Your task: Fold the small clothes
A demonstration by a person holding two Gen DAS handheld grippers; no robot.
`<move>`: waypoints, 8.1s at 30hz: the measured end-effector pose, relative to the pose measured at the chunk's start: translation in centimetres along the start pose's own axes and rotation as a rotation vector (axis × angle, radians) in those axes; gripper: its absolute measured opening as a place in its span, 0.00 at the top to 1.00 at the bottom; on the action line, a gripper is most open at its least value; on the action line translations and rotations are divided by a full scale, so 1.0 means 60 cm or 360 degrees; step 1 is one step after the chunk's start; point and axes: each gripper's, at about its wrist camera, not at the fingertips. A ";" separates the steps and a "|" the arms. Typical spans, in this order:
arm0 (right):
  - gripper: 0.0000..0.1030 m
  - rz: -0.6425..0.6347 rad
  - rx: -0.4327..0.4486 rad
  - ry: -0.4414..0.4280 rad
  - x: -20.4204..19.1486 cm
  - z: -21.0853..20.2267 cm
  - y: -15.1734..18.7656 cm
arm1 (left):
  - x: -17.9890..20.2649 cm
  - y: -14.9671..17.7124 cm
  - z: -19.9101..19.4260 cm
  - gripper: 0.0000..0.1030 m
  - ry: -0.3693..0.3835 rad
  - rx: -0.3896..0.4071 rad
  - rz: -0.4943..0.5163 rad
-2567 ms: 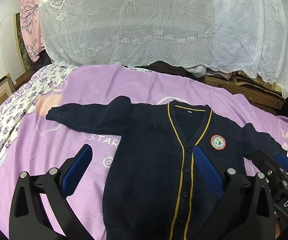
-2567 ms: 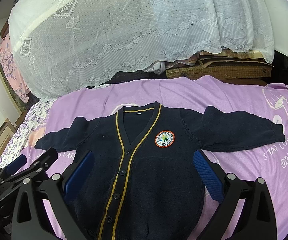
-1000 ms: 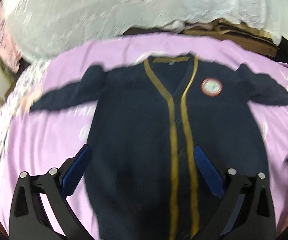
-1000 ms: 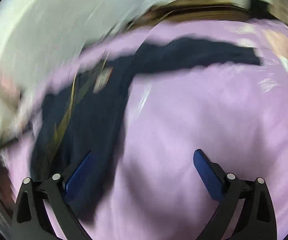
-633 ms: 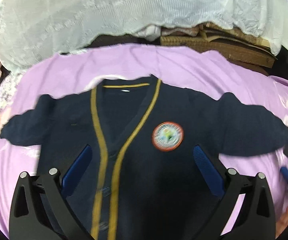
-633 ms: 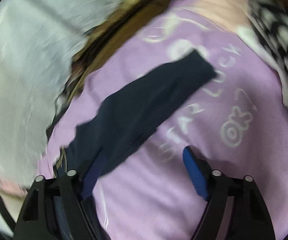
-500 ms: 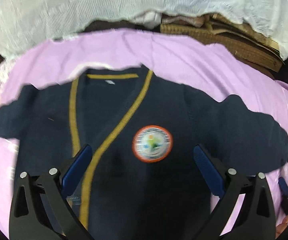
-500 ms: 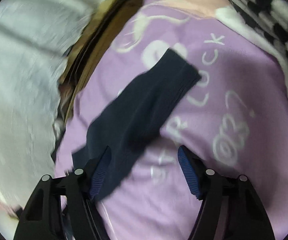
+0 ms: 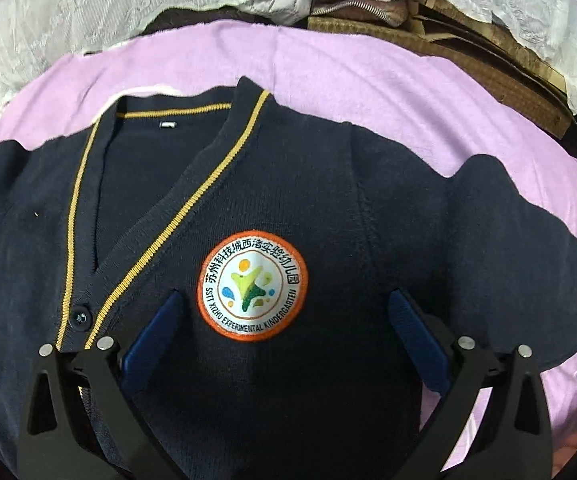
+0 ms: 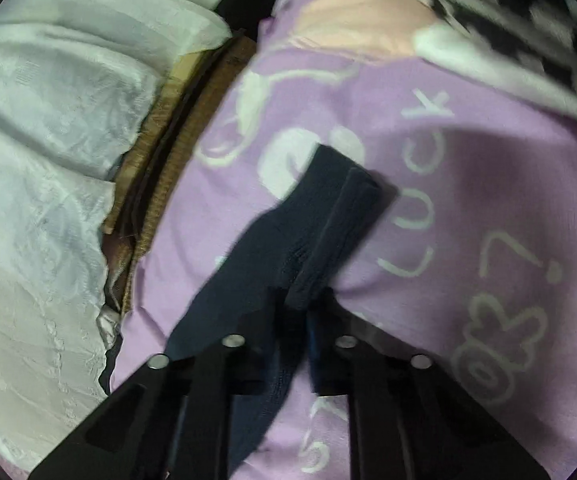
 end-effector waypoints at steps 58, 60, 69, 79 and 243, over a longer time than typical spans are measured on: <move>0.92 -0.1492 -0.0471 -0.0682 -0.468 -0.098 0.449 | -0.307 -0.086 -0.070 0.04 -0.0163 0.0095 -0.0201; 0.93 -0.1503 -0.0499 -0.0672 -0.472 -0.088 0.462 | -0.330 -0.082 -0.065 0.04 -0.0202 0.0080 -0.0226; 0.93 -0.1601 -0.0645 -0.0620 -0.484 -0.038 0.549 | -0.459 -0.078 -0.081 0.04 -0.0312 0.0095 -0.0424; 0.90 -0.1744 -0.0948 -0.0495 -0.450 0.004 0.606 | -0.622 -0.052 -0.094 0.04 -0.0344 -0.0002 -0.0671; 0.77 -0.1477 -0.0295 -0.0279 -0.328 -0.034 0.347 | -0.385 -0.040 -0.108 0.09 -0.0360 0.0422 0.0041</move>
Point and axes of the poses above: each gripper's, at about its wrist camera, not at the fingertips, and z roughly the way its jaws point, x to its right, y to its underside, and after that the axes turned 1 degree about -z, right-handed
